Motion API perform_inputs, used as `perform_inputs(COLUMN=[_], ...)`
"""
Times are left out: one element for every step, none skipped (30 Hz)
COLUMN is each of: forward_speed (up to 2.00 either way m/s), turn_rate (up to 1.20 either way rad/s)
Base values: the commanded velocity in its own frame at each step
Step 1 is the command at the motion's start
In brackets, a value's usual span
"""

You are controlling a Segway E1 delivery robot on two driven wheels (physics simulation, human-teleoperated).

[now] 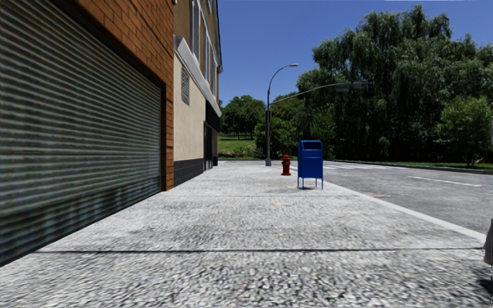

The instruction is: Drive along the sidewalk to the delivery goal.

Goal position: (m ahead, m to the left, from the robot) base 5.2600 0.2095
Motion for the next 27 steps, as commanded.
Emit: perform_inputs(forward_speed=[2.0,2.0,2.0,2.0,2.0,2.0,2.0,2.0,2.0,2.0,2.0,2.0,2.0,2.0,2.0,2.0,2.0,2.0,2.0,2.0,2.0,2.0,2.0,2.0,2.0,2.0,2.0], turn_rate=[0.0,0.0,0.0,0.0,0.0,0.0,0.0,0.0,0.0,0.0,0.0,0.0,0.0,0.0,0.0,0.0,0.0,0.0,0.0,0.0,0.0,0.0,0.0,0.0,0.0,0.0,0.0])
